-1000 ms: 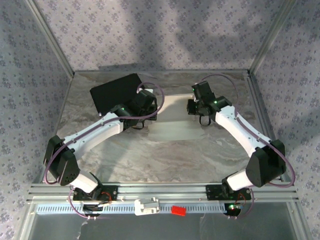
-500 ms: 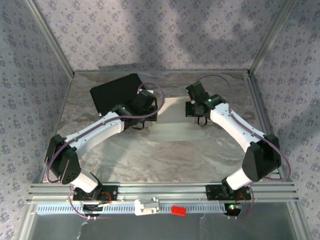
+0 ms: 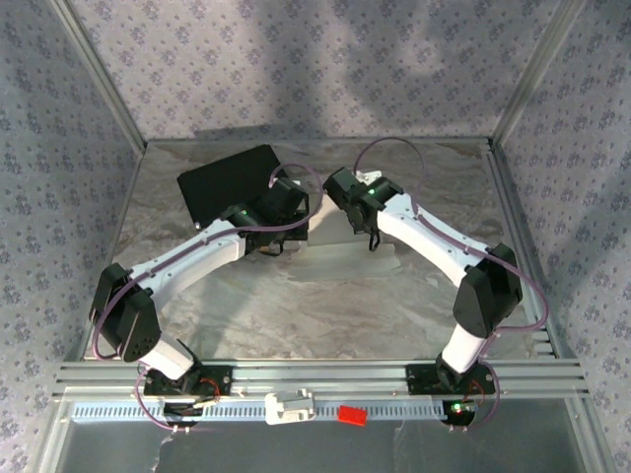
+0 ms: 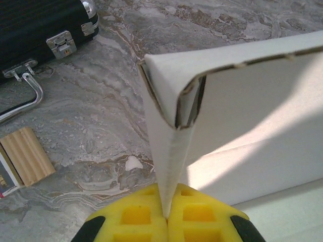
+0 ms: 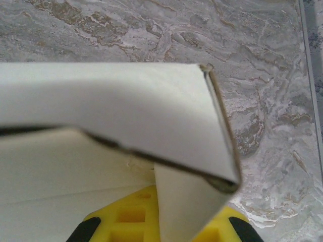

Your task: Fold the paper box

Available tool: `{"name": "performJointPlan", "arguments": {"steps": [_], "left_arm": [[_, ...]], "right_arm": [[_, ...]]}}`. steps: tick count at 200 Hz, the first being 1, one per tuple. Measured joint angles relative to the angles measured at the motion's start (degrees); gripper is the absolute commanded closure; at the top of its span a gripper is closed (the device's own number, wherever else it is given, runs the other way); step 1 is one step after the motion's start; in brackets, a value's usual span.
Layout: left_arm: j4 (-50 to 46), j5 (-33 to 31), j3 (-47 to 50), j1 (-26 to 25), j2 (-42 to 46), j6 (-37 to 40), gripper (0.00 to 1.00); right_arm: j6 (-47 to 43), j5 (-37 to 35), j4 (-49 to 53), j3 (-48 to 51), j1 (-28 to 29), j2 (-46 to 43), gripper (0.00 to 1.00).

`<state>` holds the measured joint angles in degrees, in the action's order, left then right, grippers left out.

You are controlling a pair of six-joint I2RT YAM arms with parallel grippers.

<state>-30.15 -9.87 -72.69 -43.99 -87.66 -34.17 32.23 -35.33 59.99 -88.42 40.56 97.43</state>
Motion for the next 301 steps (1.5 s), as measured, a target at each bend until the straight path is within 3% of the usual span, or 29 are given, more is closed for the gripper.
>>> {"name": "performJointPlan", "arguments": {"steps": [36, 96, 176, 200, 254, 284, 301], "left_arm": [[0.0, 2.8, 0.0, 1.3, -1.7, -0.7, 1.0], [6.5, 8.4, 8.3, 1.8, -5.9, -1.8, 1.0], [24.3, 17.0, 17.8, 4.7, -9.3, -4.7, 0.77], [27.4, 19.0, 18.8, 5.3, -10.3, -5.6, 0.75], [29.2, 19.7, 19.7, 5.7, -10.6, -6.0, 0.88], [29.4, 19.7, 20.0, 5.7, -10.5, -5.3, 1.0], [29.1, 19.5, 20.0, 5.7, -10.5, -5.3, 1.0]], "right_arm": [[-0.3, 5.6, -2.7, 3.3, -2.1, -0.9, 1.0], [-1.1, 9.4, -15.3, 21.7, -0.3, -7.0, 1.0], [-1.1, 9.3, -21.0, 27.4, 0.0, -6.9, 1.0], [-1.1, 9.6, -22.1, 28.0, 0.0, -6.9, 1.0], [-1.2, 9.7, -22.3, 28.1, -0.1, -6.9, 1.0], [-1.2, 9.4, -22.3, 28.1, -0.1, -6.9, 1.0], [-1.2, 9.3, -22.6, 28.3, -0.1, -6.9, 1.0]]}}
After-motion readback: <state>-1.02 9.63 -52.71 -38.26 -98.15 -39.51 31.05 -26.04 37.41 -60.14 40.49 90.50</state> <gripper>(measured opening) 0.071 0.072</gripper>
